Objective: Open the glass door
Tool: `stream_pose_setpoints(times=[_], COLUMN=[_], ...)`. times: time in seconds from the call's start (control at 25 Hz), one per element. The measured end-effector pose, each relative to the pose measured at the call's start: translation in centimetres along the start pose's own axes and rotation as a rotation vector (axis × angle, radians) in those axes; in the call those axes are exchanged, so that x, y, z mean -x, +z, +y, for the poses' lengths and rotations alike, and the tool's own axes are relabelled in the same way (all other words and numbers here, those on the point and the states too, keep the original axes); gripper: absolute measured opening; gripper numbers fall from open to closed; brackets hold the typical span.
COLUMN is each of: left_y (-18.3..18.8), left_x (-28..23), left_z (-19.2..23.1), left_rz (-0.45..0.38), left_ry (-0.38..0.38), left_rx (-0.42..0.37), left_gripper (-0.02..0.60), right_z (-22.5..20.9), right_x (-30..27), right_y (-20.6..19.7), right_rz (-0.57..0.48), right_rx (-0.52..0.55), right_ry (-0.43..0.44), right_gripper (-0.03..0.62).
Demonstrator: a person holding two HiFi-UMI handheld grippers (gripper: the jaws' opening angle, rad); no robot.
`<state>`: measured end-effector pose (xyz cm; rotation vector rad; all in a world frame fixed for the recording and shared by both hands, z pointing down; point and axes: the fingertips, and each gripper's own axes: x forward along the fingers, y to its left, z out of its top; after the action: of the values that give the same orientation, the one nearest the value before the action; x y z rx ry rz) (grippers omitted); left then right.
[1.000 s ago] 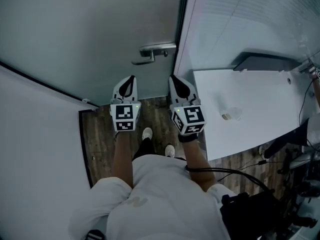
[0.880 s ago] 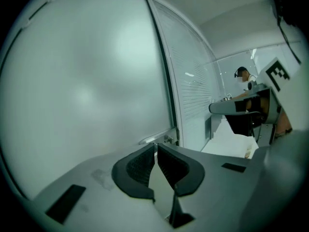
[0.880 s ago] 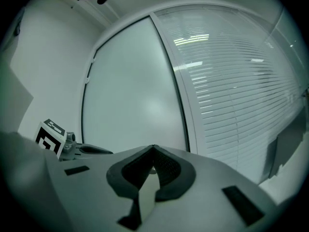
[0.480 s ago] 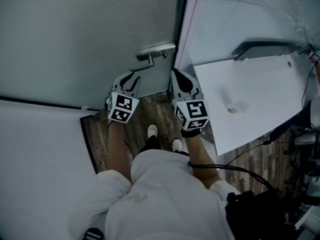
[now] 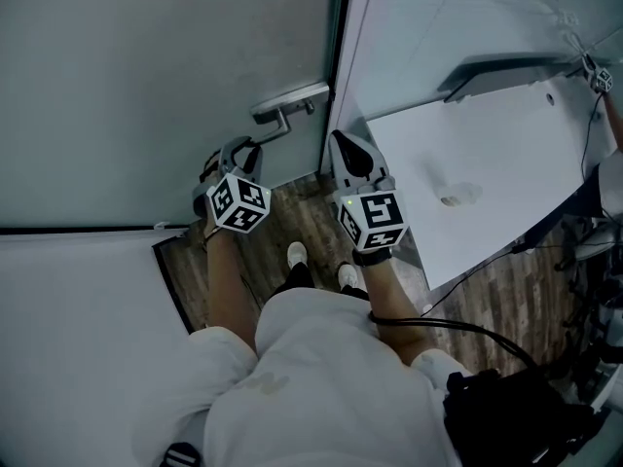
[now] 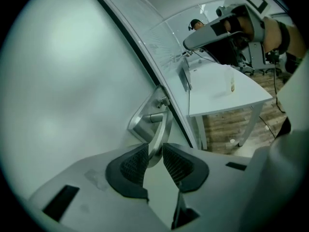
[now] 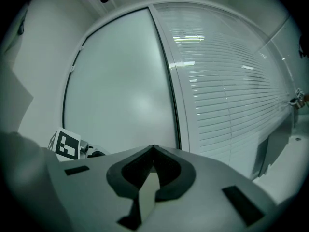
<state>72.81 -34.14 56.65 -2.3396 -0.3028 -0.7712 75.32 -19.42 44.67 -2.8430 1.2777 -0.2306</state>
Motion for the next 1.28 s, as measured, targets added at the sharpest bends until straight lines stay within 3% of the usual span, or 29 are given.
stream_pose_setpoints(times=[0.12,0.32,0.48,0.56,0.72,0.84,1.04,1.28], left_y=[0.0,0.1,0.1,0.0,-1.0,-1.3,-0.9,0.4], left_x=[-0.3,-0.3,-0.6,-0.8,-2.0,-1.9,-1.0,0.3], left_z=[-0.2,-0.2,-0.6,-0.7,-1.4,-1.6,-1.8,-1.5], left_rz=[0.037,0.078,0.105,0.116,0.059,0.028,0.048,0.069], left_ry=[0.011,0.127,0.093,0.070,0.044,0.050,0.077,0.097], left_rx=[-0.076,-0.220,-0.243,-0.226,-0.084,-0.020,0.002,-0.048], left_gripper=[0.071,0.071,0.071,0.071,0.069,0.069,0.069,0.069], right_z=[-0.3,-0.1,0.1,0.3,0.8,0.5,-0.9,-1.4], right_x=[0.2,0.3,0.5,0.6,0.8,1.3,2.4,3.1], right_y=[-0.3,-0.7,-1.1,-1.3,-2.1,-2.3,-1.6,-0.9], right_rz=[0.007,0.020,0.024,0.028,0.050,0.059,0.052,0.034], right_rx=[0.002,-0.002,-0.001,-0.004,0.000,0.014,0.024,0.014], right_ry=[-0.014,-0.025,-0.018,-0.016,-0.009,-0.011,-0.033,-0.019], right_gripper=[0.000,0.000,0.000,0.000,0.000,0.000,0.000,0.000])
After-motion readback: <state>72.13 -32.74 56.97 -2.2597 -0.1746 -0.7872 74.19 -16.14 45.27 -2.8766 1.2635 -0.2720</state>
